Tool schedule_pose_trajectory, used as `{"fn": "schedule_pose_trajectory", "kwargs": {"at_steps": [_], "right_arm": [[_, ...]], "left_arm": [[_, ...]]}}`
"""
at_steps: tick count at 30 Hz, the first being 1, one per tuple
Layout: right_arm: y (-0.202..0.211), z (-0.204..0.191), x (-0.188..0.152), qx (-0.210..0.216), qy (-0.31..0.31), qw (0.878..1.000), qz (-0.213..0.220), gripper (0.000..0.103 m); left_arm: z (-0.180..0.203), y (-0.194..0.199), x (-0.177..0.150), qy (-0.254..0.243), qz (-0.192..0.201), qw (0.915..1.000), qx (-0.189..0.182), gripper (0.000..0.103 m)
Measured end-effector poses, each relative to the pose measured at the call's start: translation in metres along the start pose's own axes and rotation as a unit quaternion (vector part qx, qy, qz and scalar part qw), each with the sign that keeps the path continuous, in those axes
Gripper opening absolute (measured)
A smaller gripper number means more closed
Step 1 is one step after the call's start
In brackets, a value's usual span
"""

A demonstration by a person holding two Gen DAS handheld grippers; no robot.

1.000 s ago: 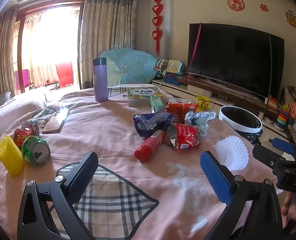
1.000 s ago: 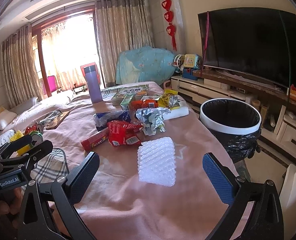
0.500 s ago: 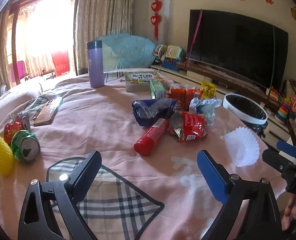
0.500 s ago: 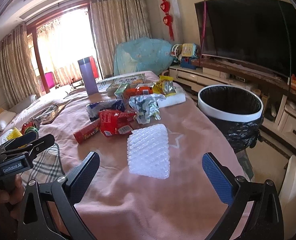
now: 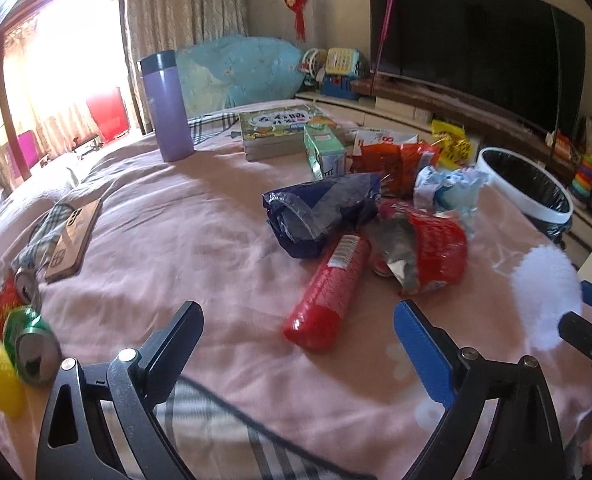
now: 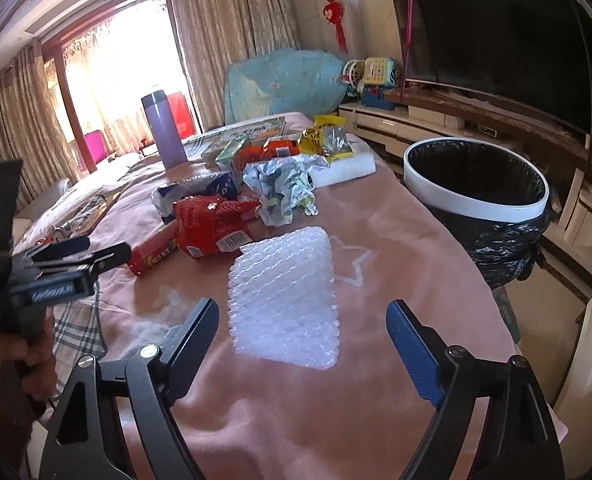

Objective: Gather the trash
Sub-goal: 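Grasp the red spray can with the left tool while the right tool grasps the bubble wrap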

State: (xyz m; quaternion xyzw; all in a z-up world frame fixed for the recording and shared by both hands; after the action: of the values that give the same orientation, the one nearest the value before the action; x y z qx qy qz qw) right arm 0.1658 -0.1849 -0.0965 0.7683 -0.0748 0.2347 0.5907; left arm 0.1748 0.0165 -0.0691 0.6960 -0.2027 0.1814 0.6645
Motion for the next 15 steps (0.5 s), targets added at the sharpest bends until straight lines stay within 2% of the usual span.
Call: {"fn": "schedule_pose_trajectory", "kwargs": {"at_steps": [7,8,10,12,14,15], "right_arm": [[-0.005,0.01,0.004,0.011,-0.011,1.0,-0.014,0.072],[-0.005,0.01,0.005,0.011,-0.011,1.0,-0.016,0.071],[-0.007,0.01,0.007,0.015,-0.009,1.0,-0.02,0.058],[-0.008,0.01,0.007,0.022,-0.008,0.999,-0.026,0.051],[-0.007,0.009,0.007,0.026,-0.006,0.999,-0.025,0.047],[-0.005,0.008,0.008,0.029,-0.003,0.999,-0.023,0.041]], "left_arm": [[0.008,-0.039,0.019,-0.024,-0.041,0.9989,-0.003,0.093],[0.007,-0.044,0.022,-0.025,-0.047,0.9986,-0.005,0.087],[0.009,-0.053,0.023,-0.029,-0.061,0.9976,-0.016,0.072],[0.011,-0.058,0.023,-0.031,-0.072,0.9965,-0.03,0.045],[0.009,-0.059,0.022,-0.027,-0.074,0.9961,-0.04,0.039],[0.008,-0.057,0.021,-0.022,-0.07,0.9962,-0.048,0.035]]}}
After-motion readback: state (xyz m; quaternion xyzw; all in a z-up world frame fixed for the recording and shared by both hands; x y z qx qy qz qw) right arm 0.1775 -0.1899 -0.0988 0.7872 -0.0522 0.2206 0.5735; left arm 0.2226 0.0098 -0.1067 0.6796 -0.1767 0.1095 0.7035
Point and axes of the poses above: each gripper's, at about its wrist camera, not at the fingertips, and y roughly against the way its jaws point, z to its right, x to its top, the point moved 6 cm from there along -y, roughly the way its jaws point, and after that the axes turned 15 degrees about -z, right-handed, at the moved point
